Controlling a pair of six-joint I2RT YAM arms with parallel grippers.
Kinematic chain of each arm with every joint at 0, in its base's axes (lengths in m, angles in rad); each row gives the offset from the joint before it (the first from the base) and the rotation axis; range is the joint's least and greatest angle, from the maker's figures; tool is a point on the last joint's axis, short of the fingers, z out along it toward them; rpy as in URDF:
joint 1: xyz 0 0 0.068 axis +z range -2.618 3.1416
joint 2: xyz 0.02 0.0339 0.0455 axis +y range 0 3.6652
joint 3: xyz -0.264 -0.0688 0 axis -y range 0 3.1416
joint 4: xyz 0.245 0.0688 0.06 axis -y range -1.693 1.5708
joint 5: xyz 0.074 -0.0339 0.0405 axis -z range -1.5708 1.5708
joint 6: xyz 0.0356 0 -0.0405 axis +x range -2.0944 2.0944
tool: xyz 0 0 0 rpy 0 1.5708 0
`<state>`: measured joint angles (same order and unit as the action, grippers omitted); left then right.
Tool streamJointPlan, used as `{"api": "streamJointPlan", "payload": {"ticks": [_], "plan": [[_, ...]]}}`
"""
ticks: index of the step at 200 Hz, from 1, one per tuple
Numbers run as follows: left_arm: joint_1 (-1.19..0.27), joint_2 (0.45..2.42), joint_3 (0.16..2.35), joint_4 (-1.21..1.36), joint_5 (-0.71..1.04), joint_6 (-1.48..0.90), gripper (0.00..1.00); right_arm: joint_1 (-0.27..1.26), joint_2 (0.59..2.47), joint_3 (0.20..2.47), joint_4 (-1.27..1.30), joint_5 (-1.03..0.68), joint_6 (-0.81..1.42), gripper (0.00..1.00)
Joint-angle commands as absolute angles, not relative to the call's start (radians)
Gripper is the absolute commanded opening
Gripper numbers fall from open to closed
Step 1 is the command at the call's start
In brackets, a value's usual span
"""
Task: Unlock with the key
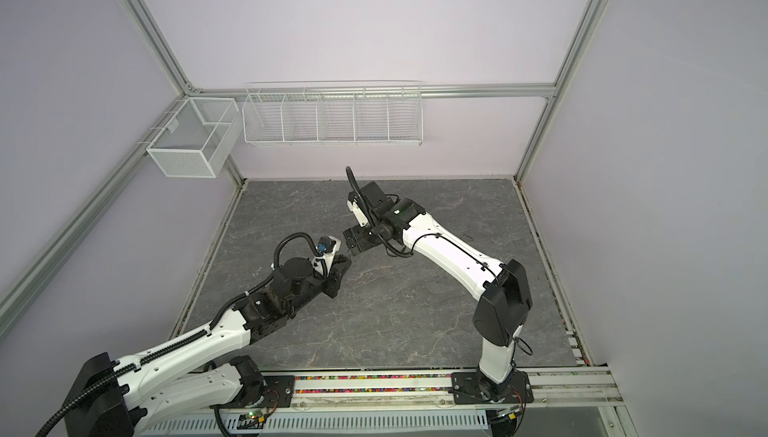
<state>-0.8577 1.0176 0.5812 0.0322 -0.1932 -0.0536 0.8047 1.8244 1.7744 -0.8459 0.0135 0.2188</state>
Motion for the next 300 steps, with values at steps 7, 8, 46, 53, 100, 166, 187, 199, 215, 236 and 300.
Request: {"api": "streamJointPlan", "payload": {"ticks": [7,8,46,53,100,166,187,199,215,236,300], "plan": [[-0.860,0.999,0.574,0.073,-0.197,-0.015,0.00,0.798,1.875,1.839,-0.923,0.031,0.162,0.87],[-0.860,1.000,0.574,0.073,-0.198,-0.015,0.00,0.798,1.875,1.841,-0.923,0.030,0.161,0.87],[-0.860,1.000,0.571,0.089,-0.199,-0.015,0.00,0.792,1.905,1.864,-0.945,0.037,0.147,0.88],[-0.860,1.000,0.569,0.093,-0.199,-0.015,0.00,0.789,1.908,1.869,-0.949,0.040,0.146,0.88],[-0.860,1.009,0.570,0.097,-0.205,-0.013,0.00,0.780,1.921,1.873,-0.950,0.025,0.135,0.88],[-0.859,1.012,0.566,0.118,-0.204,-0.027,0.00,0.758,1.841,1.755,-0.903,-0.053,0.130,0.89],[-0.859,1.017,0.569,0.120,-0.205,-0.031,0.00,0.755,1.818,1.729,-0.897,-0.074,0.130,0.89],[-0.859,1.018,0.569,0.121,-0.209,-0.032,0.00,0.753,1.801,1.711,-0.888,-0.086,0.133,0.89],[-0.860,1.019,0.570,0.123,-0.210,-0.034,0.00,0.752,1.779,1.688,-0.868,-0.122,0.138,0.89],[-0.859,1.028,0.578,0.119,-0.208,-0.039,0.00,0.743,1.755,1.661,-0.854,-0.105,0.151,0.90],[-0.882,1.159,0.717,-0.068,-0.220,-0.291,0.00,0.653,1.572,1.387,-0.726,-0.005,0.254,0.91]]}}
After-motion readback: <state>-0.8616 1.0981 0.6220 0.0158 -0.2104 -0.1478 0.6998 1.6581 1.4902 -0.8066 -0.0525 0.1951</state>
